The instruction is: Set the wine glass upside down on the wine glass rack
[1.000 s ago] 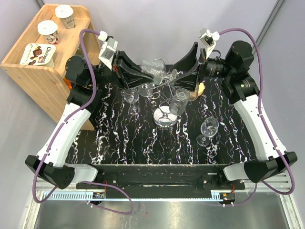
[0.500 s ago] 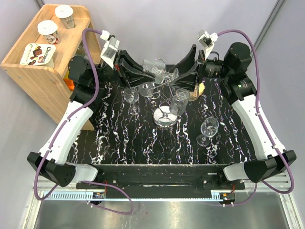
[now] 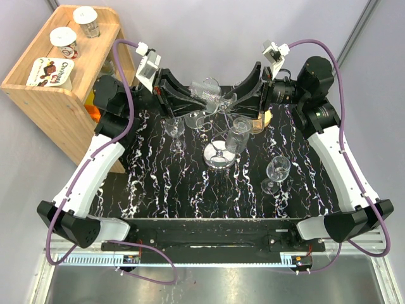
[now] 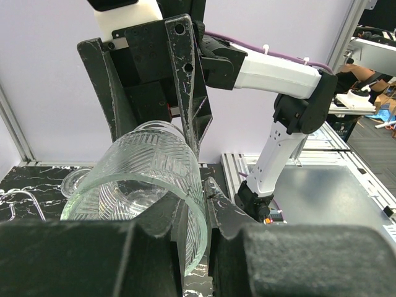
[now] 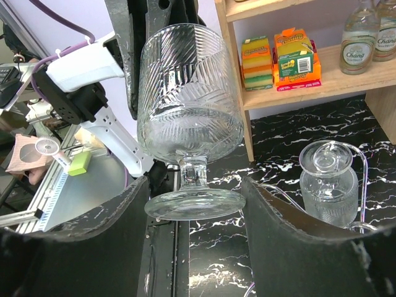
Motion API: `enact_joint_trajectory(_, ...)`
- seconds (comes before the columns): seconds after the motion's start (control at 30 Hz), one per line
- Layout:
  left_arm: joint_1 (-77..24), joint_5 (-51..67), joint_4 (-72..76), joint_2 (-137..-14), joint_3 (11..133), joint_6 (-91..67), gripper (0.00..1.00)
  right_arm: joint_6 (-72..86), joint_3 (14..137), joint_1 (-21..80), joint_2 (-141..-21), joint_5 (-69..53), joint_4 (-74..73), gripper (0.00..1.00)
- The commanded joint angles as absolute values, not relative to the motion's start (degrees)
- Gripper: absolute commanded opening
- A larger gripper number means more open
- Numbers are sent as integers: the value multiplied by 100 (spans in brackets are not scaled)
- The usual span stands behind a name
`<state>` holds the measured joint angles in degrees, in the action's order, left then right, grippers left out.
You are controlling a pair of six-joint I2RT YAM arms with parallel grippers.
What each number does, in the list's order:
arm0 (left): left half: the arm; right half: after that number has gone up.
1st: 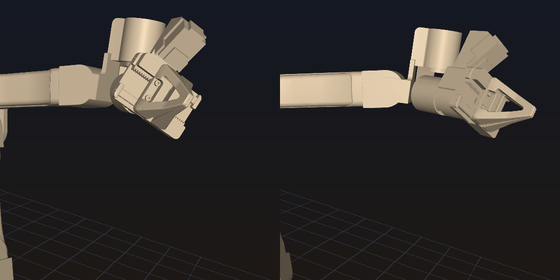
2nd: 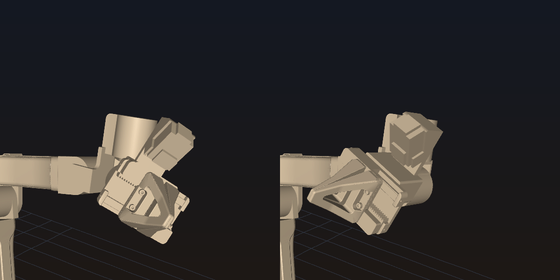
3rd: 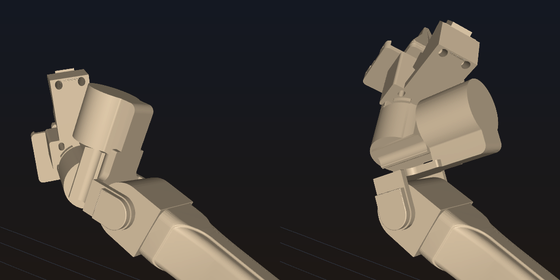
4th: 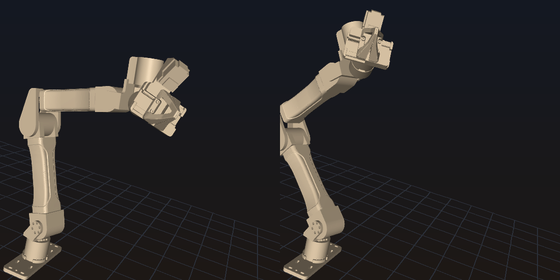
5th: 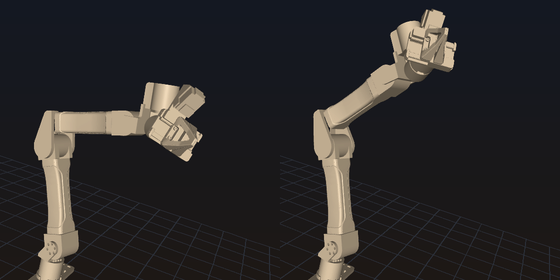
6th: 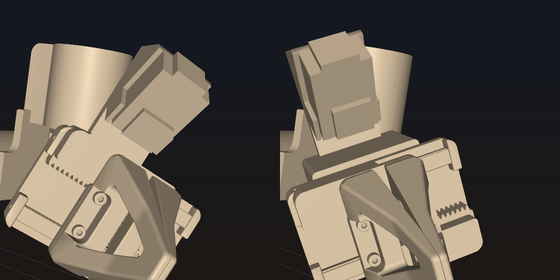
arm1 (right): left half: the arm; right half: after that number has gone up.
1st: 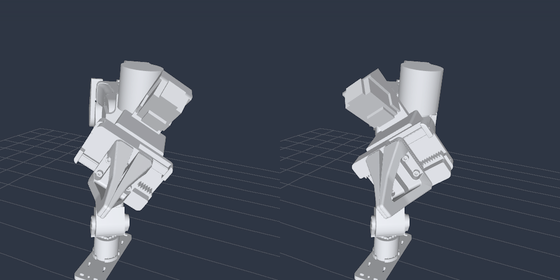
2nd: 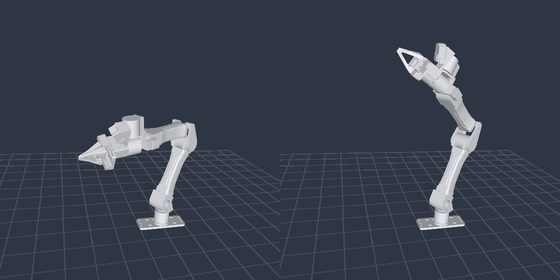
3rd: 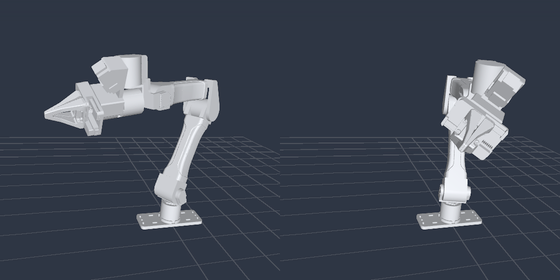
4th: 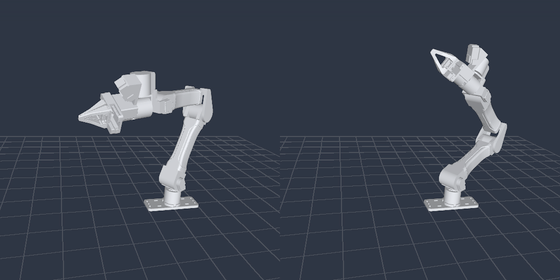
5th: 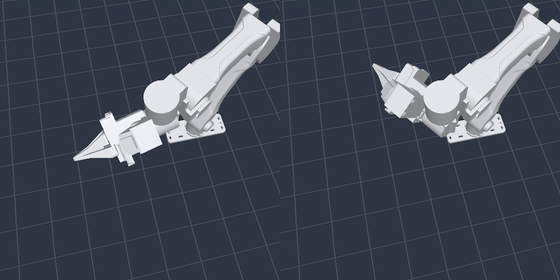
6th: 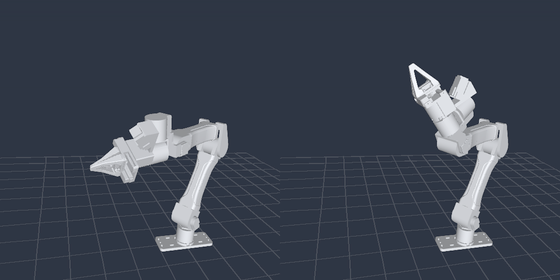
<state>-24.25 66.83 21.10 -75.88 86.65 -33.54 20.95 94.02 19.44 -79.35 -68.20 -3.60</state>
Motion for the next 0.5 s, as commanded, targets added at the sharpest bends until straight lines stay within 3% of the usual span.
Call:
enact_joint_trajectory(0.0, -2443, 6574, 2908, -7550, 8754, -3480, 0, 2162, 9431, 1978, -7840, -6943, -132, 56)
enact_joint_trajectory(0.1, -2443, 6574, 3015, -7585, 8780, -3568, 0, 2162, 9431, 1978, -7840, -6943, -149, 68)
enact_joint_trajectory(0.23, -2443, 6557, 3024, -7602, 8798, -3560, 0, 2162, 9422, 1978, -7849, -6943, -167, 73)
enact_joint_trajectory(0.37, -2443, 6583, 3032, -7629, 8789, -3560, 0, 2162, 9431, 1978, -7840, -6952, -176, 72)
enact_joint_trajectory(0.47, -2443, 6566, 3041, -7620, 8771, -3542, 0, 2153, 9457, 1978, -7849, -6961, -202, 64)
